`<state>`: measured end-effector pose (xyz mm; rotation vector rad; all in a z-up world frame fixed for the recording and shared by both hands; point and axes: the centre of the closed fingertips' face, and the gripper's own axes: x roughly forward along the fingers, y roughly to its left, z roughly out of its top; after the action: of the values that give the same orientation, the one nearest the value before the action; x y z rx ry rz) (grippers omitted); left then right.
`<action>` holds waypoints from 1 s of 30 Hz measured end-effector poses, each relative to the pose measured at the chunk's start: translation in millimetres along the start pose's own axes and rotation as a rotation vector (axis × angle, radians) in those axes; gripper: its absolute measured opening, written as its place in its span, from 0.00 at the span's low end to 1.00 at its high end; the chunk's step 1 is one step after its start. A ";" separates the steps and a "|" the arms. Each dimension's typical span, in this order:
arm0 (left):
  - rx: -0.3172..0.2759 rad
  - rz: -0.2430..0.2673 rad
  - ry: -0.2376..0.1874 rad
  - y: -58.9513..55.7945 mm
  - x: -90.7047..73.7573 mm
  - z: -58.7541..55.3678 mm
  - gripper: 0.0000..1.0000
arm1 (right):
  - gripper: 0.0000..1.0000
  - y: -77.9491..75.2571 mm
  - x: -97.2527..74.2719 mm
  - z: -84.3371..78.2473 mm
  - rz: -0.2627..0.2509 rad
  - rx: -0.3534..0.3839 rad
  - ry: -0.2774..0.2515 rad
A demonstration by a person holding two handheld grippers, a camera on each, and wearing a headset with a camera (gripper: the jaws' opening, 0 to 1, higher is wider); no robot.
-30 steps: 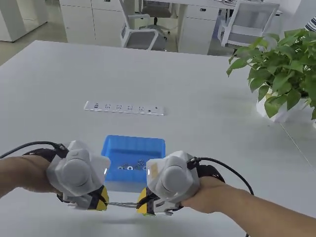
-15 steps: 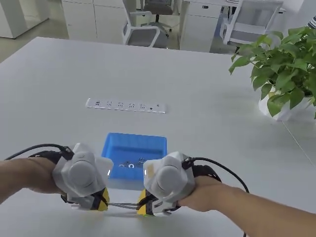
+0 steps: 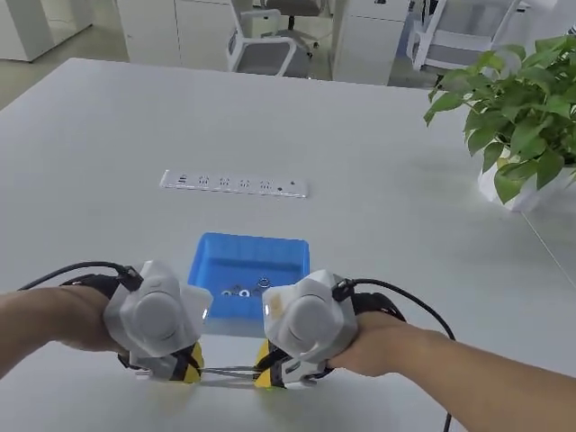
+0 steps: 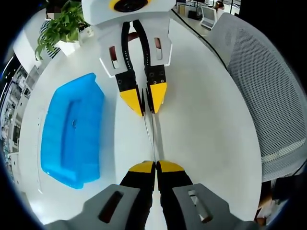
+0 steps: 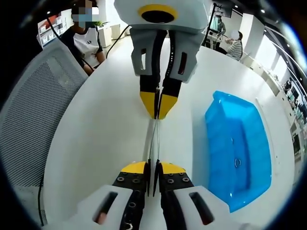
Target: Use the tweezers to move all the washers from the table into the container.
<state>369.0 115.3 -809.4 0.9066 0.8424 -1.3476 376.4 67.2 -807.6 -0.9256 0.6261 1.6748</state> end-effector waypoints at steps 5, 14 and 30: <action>-0.034 -0.005 -0.005 -0.1 -0.5 0.2 0.06 | 0.11 0.5 0.5 -0.6 0.023 -0.003 0.013; -0.056 -0.007 -0.016 0.3 -0.3 -0.8 0.09 | 0.12 1.6 0.4 -1.0 0.031 -0.007 0.023; -0.153 0.009 -0.033 -4.8 -7.4 -10.5 0.28 | 0.26 -0.1 -8.2 -8.9 -0.019 0.003 0.023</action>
<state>364.0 127.8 -807.4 0.7669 0.9023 -1.2690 379.9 55.8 -805.8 -0.9469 0.6330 1.6482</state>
